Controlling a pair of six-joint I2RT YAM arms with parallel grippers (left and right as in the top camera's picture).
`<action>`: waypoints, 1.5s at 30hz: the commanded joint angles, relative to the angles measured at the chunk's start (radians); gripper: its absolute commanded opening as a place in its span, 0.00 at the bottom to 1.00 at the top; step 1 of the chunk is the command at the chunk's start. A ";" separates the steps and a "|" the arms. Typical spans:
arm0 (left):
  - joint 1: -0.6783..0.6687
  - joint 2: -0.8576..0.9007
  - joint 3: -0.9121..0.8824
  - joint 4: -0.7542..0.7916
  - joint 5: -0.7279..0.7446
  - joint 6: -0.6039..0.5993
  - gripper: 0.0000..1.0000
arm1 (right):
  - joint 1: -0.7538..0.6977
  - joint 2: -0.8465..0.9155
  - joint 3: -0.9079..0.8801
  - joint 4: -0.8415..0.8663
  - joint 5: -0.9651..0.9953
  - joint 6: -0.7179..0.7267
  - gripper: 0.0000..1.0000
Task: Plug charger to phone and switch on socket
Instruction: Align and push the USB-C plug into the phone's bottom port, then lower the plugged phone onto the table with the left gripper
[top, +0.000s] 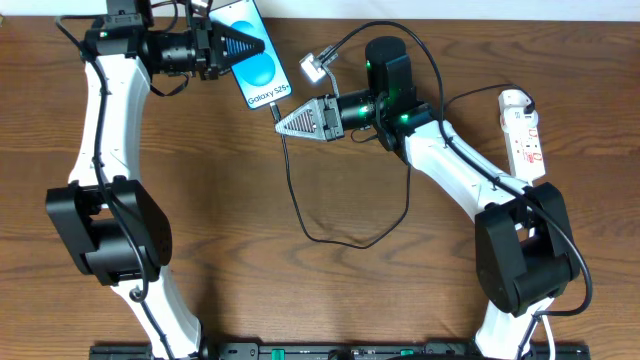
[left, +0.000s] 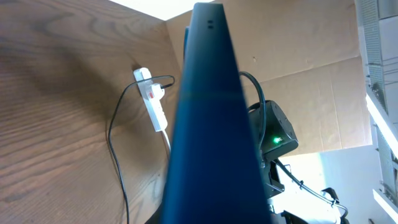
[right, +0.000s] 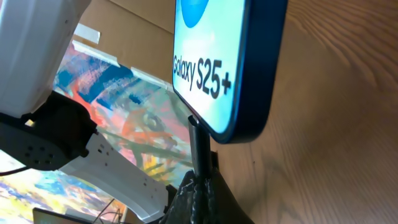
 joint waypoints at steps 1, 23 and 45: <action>-0.034 -0.013 0.010 -0.004 0.050 0.006 0.08 | 0.000 -0.025 0.002 0.018 0.052 0.010 0.01; -0.062 -0.013 0.003 -0.008 0.050 0.036 0.07 | -0.045 -0.025 0.002 0.071 0.058 0.051 0.01; -0.051 -0.013 0.003 -0.007 0.050 0.036 0.08 | -0.042 -0.025 0.002 0.069 0.014 0.054 0.13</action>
